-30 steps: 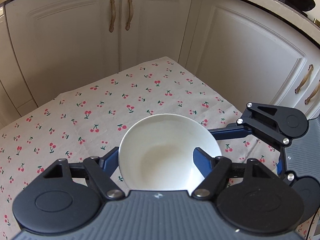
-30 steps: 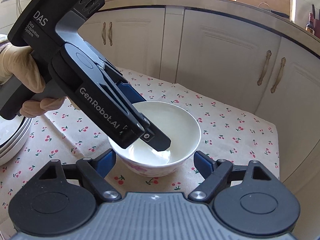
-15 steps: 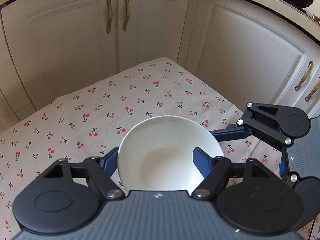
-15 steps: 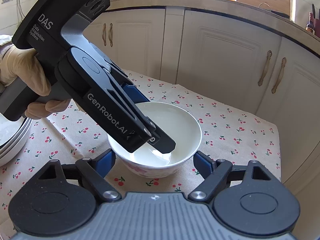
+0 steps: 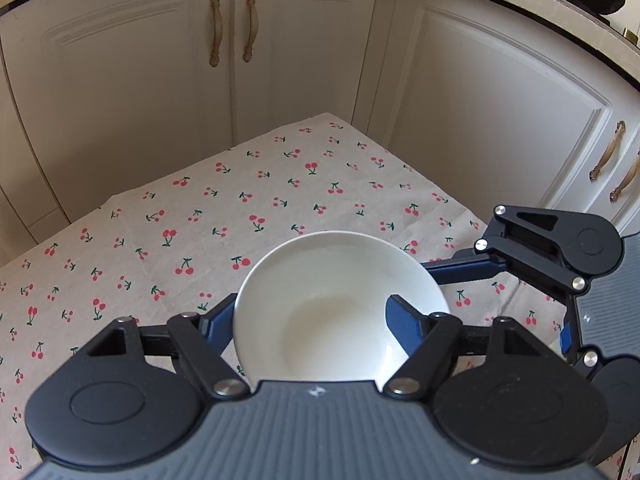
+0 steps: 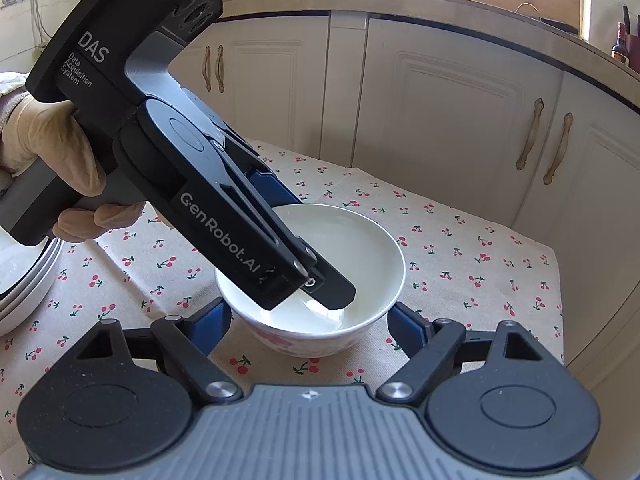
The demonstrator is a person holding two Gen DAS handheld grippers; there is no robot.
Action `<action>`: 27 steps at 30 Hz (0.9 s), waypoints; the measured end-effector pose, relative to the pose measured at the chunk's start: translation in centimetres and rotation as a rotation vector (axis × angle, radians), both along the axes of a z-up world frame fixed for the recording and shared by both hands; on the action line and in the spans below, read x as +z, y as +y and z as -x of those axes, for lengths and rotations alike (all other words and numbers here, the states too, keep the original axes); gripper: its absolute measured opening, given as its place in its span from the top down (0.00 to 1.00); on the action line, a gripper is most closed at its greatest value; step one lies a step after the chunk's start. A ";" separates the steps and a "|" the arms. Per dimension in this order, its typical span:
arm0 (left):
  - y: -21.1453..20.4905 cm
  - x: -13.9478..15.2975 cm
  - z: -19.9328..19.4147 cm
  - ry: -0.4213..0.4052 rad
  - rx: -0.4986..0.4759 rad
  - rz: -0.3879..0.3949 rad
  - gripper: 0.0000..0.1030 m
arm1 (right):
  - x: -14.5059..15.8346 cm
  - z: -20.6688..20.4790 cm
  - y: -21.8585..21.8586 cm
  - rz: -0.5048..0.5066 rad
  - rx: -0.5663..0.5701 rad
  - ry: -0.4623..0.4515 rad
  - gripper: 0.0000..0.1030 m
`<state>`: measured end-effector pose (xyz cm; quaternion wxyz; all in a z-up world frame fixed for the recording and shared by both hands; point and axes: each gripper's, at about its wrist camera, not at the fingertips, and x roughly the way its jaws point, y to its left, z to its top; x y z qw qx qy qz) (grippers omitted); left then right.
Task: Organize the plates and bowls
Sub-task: 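Lift the floral bowl with the left gripper and carry it over the nested bowls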
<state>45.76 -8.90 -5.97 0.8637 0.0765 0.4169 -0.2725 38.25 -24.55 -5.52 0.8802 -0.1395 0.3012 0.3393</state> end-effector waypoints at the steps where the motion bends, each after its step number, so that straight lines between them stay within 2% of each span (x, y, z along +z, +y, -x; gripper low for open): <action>1: 0.0 0.0 0.0 0.000 0.000 0.000 0.26 | 0.0 0.0 0.0 0.000 -0.002 0.002 0.14; 14: -0.3 1.2 1.6 0.002 -0.013 0.022 0.26 | 1.4 1.5 -0.3 0.011 -0.011 0.005 0.14; 27: -0.9 5.8 8.3 -0.030 -0.037 0.033 0.26 | 5.8 7.2 -0.8 0.021 -0.025 0.013 0.14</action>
